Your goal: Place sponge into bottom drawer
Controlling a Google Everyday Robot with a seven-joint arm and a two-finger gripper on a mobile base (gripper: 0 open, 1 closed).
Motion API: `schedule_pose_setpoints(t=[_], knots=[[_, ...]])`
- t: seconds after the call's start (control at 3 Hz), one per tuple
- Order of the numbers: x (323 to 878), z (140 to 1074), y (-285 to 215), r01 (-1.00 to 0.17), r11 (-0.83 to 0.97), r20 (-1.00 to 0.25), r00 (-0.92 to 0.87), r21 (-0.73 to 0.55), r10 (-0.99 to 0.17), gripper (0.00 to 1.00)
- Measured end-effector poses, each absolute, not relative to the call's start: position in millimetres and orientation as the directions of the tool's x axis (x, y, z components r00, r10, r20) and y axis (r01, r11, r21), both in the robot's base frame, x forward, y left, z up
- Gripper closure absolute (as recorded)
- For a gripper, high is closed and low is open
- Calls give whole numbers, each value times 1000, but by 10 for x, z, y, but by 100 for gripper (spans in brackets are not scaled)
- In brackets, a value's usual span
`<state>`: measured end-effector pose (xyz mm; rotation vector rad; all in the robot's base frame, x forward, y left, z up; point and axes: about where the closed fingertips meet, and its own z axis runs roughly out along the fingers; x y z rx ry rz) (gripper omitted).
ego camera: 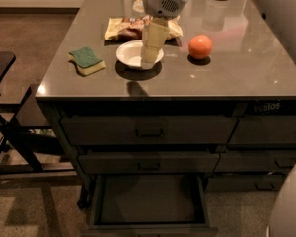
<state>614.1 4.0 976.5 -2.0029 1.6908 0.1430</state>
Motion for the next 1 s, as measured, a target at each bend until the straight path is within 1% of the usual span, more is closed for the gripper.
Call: schedule_pose_setpoints(t=[0.33,0.67,1.0], knots=[[6142,9765,42,-946,-94,-396,219,-311,-892,0],[6325,9683,317,-938,-143,-368,261,-317,-893,0],[6583,9518,659,-930,-216,-335,313,-297,-889,0]])
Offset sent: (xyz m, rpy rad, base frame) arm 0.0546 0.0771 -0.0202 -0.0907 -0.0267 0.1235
